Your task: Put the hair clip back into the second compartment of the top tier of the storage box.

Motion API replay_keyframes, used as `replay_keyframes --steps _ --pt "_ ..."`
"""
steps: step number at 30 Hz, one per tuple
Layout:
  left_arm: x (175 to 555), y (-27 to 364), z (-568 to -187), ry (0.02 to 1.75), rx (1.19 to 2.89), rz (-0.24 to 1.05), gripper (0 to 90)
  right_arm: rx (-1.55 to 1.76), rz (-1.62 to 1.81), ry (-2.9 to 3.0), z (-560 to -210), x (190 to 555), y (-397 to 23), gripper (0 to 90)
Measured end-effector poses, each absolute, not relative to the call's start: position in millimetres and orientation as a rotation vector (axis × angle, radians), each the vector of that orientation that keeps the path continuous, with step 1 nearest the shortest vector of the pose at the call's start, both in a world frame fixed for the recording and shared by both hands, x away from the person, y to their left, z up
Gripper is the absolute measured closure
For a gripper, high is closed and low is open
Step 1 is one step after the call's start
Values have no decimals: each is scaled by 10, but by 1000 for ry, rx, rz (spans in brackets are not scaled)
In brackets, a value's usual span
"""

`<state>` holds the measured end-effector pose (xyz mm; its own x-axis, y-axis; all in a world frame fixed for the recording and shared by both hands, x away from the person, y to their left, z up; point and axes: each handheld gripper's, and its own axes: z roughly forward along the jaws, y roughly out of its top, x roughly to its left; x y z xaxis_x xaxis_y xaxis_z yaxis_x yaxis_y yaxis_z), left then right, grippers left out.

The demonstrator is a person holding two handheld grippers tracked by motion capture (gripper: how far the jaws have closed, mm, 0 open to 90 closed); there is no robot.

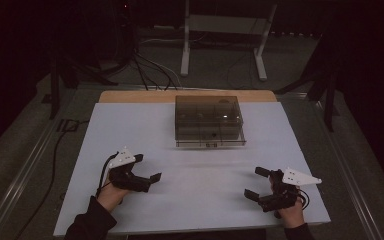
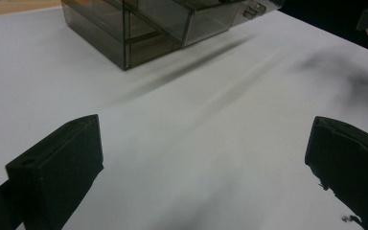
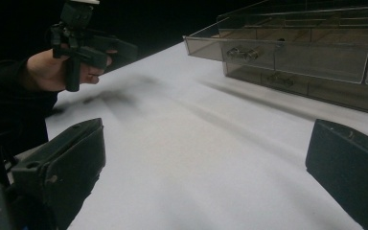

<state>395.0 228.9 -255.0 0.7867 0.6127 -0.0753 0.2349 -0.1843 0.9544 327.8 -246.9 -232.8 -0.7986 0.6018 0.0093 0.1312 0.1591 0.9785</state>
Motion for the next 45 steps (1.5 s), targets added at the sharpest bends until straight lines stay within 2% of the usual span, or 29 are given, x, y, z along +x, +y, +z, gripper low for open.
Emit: replay_keyframes --steps 28,34,45 --pt "3582 2789 -2877 708 1795 396 5 687 1667 2058 -2317 3266 -2480 0" --pt "3448 2863 -2899 725 1805 441 5 688 1666 2062 -2320 3269 -2480 0" --pt "3475 2986 -2958 776 1775 437 5 690 1669 2070 -2324 3273 -2474 0"
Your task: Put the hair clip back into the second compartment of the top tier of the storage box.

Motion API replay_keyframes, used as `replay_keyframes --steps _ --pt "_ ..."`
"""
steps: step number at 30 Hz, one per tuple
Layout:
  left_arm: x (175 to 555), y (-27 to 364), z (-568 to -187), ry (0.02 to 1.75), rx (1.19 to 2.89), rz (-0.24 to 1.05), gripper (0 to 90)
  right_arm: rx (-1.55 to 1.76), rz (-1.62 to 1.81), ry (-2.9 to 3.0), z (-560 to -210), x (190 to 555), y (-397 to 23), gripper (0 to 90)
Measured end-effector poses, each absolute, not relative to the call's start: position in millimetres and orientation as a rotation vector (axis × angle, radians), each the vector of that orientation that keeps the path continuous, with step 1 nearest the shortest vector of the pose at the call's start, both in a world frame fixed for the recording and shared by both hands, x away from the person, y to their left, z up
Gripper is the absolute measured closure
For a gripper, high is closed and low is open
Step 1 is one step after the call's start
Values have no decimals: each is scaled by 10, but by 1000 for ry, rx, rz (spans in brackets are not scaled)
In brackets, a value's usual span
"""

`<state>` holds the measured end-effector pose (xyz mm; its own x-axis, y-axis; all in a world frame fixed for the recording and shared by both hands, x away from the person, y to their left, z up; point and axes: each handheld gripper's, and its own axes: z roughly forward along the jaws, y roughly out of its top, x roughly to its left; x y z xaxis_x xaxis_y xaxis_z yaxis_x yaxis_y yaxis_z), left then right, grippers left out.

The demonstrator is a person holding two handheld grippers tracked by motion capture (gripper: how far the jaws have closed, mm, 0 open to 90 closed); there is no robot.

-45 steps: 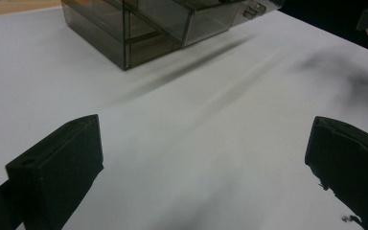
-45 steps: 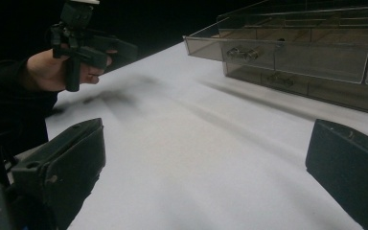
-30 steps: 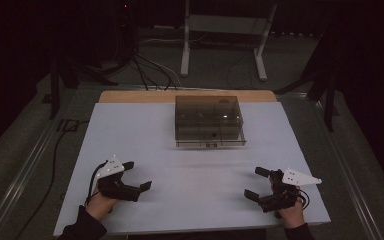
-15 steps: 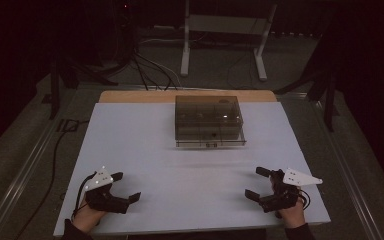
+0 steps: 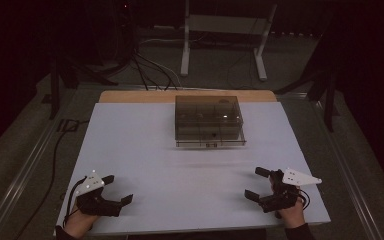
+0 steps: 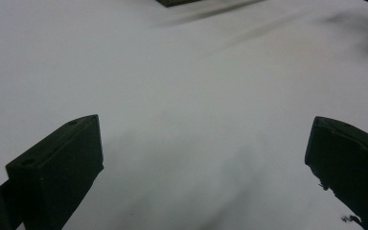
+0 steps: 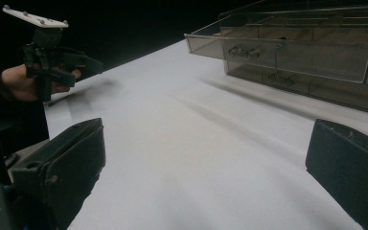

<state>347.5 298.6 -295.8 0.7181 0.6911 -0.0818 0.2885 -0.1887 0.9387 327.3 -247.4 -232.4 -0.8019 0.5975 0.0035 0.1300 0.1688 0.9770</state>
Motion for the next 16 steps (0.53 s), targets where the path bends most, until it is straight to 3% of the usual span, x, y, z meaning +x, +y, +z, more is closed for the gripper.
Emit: replay_keyframes --steps 16 --pt "3490 2988 -2978 774 1770 426 5 692 1657 2072 -2328 3276 -2466 0"
